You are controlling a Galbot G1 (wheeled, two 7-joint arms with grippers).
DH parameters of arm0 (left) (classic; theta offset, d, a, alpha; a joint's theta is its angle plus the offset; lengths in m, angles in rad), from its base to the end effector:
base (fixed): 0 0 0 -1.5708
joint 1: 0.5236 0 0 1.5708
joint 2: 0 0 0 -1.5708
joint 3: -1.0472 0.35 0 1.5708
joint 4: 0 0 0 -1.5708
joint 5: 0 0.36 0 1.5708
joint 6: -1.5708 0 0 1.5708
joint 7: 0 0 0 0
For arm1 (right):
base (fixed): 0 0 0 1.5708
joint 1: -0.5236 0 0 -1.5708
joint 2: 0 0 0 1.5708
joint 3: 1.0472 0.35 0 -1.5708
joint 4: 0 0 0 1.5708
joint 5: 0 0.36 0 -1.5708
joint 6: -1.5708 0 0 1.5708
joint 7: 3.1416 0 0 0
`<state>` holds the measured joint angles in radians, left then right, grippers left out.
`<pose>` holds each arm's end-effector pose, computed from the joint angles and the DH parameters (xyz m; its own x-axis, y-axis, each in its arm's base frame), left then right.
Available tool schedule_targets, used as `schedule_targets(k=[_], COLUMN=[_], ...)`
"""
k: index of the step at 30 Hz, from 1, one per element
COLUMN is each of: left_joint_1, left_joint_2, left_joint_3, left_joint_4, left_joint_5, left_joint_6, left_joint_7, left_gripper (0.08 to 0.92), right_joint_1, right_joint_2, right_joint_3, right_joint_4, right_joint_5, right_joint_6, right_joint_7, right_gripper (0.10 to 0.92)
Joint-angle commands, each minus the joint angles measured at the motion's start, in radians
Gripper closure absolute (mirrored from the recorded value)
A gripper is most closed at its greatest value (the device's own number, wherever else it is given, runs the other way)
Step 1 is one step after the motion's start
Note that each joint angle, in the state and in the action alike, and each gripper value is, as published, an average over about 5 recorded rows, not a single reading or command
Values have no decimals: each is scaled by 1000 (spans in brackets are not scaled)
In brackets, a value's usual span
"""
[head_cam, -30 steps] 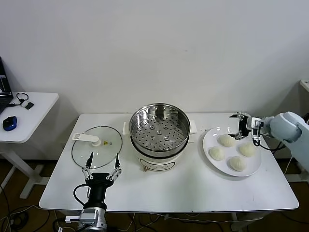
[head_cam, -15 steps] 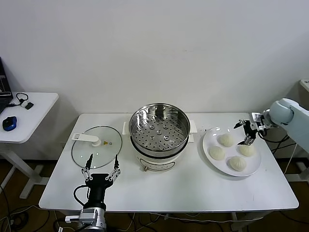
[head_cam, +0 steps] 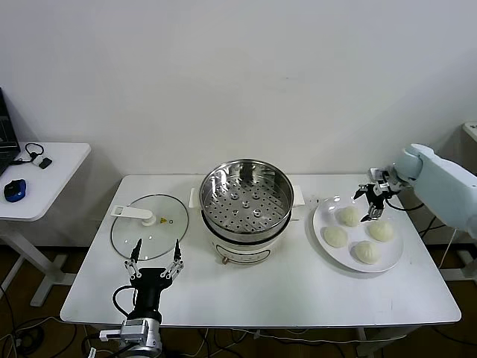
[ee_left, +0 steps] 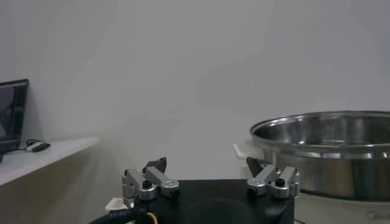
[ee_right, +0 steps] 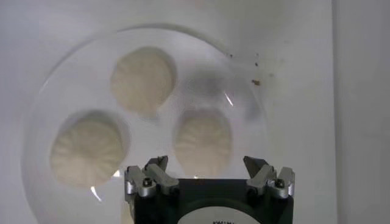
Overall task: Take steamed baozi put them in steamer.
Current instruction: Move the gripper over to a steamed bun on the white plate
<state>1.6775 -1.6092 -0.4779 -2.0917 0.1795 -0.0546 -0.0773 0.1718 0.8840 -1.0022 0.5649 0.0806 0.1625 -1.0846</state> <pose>0.1517 -0.0208 -0.3213 -0.9978 -0.0495 0.0443 -0.0437 0.9913 0.1240 0.5924 -0.2658 -0.2082 -0.1741 -0.1195 0.9774 -0.9847 0.0190 -0.1731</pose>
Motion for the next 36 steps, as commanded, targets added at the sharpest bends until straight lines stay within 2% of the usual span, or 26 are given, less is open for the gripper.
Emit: schedule_targets(k=[1, 27, 36], left_joint_1=[-5, -1, -1], left_joint_2=[-20, -15, -16], left_joint_3=[-3, -4, -5], left_joint_4=[13, 6, 5], left_joint_5=[-7, -11, -10], left_joint_6=[-3, -13, -14], left_joint_7=[7, -2, -3], left_gripper=[177, 177, 177], right_joint_1=[-26, -42, -48], right_joint_2=[127, 163, 165], right_joint_3=[34, 76, 86], right_joint_4=[-190, -259, -264], right_joint_5=[-48, -105, -104], right_joint_6=[38, 55, 57], right_joint_7=[-22, -9, -8], right_gripper=[203, 208, 334])
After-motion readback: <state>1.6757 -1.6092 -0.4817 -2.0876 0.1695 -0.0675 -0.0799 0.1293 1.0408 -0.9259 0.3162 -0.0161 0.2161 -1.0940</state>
